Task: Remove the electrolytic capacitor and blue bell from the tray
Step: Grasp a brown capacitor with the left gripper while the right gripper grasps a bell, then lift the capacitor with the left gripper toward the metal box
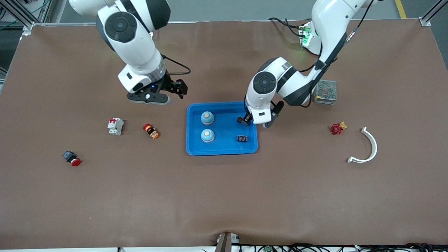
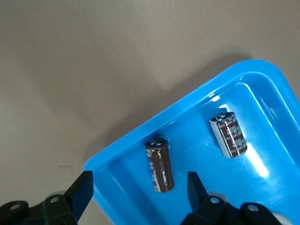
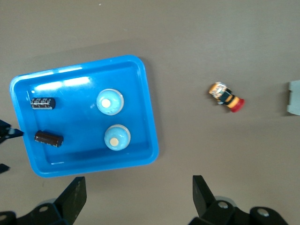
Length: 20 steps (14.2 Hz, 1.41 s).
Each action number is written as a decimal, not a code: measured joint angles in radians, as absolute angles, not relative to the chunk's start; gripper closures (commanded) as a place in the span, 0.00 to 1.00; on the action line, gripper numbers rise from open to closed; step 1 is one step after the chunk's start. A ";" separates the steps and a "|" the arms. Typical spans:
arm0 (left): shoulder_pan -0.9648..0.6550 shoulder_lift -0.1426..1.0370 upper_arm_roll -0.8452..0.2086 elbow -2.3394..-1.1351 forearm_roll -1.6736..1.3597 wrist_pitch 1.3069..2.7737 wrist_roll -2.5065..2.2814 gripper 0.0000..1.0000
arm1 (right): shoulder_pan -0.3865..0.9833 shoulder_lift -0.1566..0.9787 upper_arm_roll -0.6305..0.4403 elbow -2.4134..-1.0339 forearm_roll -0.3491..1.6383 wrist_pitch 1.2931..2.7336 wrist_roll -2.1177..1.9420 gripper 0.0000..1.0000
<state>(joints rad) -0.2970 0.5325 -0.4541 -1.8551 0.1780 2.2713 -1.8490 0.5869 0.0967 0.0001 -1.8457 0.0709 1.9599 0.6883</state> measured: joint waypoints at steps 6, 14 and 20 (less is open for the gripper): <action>-0.335 0.643 -0.454 -1.847 0.314 2.368 -2.065 0.24 | 0.647 0.191 0.000 -1.898 0.071 2.121 0.766 0.00; -0.340 0.698 -0.454 -1.808 0.329 2.387 -2.095 1.00 | 0.686 0.334 0.000 -1.899 0.071 2.286 0.780 0.00; -0.340 0.695 -0.453 -1.793 0.351 2.389 -2.094 1.00 | 0.718 0.433 -0.001 -1.899 0.071 2.401 0.807 0.00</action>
